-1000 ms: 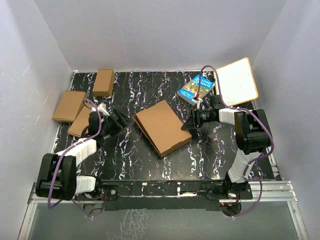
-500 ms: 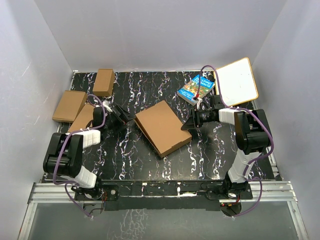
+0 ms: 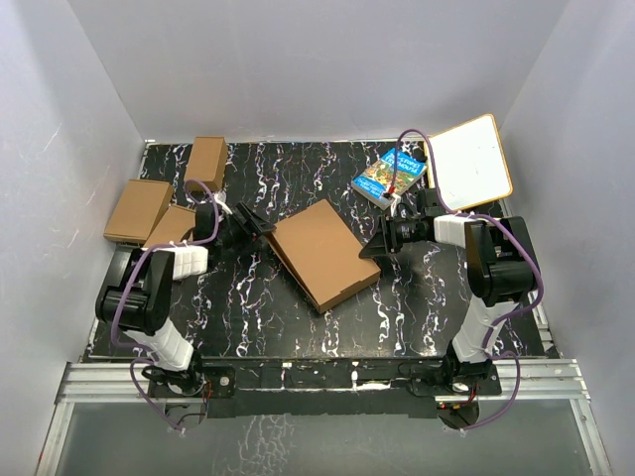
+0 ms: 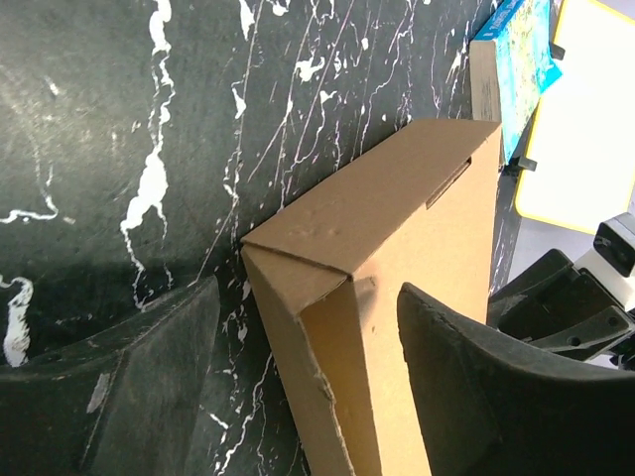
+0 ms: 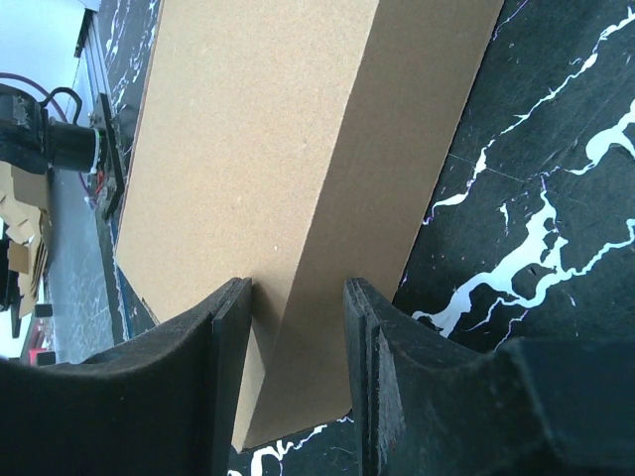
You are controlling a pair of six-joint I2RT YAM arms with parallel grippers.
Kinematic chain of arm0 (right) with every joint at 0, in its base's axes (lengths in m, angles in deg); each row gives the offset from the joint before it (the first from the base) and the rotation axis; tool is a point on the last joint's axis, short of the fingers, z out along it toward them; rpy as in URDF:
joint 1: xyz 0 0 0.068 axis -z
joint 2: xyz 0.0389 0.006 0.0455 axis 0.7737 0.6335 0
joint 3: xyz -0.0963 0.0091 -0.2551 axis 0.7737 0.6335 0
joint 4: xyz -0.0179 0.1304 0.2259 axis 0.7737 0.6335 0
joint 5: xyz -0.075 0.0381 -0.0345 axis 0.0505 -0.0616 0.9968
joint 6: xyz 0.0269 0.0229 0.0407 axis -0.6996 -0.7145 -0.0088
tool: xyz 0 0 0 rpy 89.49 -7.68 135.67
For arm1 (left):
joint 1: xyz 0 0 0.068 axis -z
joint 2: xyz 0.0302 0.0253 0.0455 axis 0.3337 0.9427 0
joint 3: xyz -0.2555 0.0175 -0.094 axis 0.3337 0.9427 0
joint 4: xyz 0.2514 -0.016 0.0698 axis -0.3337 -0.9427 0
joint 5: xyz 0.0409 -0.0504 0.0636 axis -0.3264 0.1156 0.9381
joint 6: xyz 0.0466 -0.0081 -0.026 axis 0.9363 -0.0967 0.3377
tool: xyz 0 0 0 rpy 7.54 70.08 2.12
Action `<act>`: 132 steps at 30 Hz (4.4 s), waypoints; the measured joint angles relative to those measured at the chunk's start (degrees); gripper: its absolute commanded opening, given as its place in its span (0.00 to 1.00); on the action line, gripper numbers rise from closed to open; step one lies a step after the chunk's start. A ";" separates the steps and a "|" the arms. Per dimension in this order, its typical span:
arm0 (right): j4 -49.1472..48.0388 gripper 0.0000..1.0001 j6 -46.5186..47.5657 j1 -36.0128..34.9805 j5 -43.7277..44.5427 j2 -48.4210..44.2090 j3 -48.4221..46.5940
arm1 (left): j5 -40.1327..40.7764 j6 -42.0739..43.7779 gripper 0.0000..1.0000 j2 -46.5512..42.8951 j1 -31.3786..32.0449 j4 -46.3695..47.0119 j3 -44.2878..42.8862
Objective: Fold the paper box
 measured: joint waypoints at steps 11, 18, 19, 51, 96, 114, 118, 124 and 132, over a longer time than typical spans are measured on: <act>-0.04 0.44 0.00 0.00 0.04 0.00 0.00 | 3.15 2.10 0.20 1.09 2.95 -5.70 -5.27; 0.04 0.44 0.00 0.02 0.09 0.00 0.04 | 4.26 5.22 0.08 1.66 3.69 -8.85 -9.42; 0.09 0.44 0.00 0.02 0.09 0.00 0.04 | 4.26 5.60 0.08 1.97 3.76 -9.05 -9.86; -3.04 0.47 -3.48 2.36 -1.57 -1.31 2.69 | 2.89 1.09 0.88 -27.54 5.64 0.52 18.71; 3.32 0.62 -2.47 5.09 -3.02 1.88 0.13 | 16.17 -13.84 0.34 -1.20 23.17 30.10 13.88; 6.14 0.63 3.21 13.16 -1.38 -12.28 0.07 | 26.47 23.15 0.21 -17.18 17.97 -44.24 -29.51; 6.16 0.63 3.19 13.99 -1.36 -12.28 0.07 | 34.73 32.22 0.21 -10.34 22.67 -57.00 -42.45; 6.14 0.63 3.13 16.26 -1.40 -12.28 0.07 | 50.36 50.14 0.20 2.40 38.23 -61.00 -47.80; 6.14 0.63 3.04 19.17 -1.40 -12.28 0.07 | 61.88 86.71 0.31 4.61 52.30 -36.09 -30.62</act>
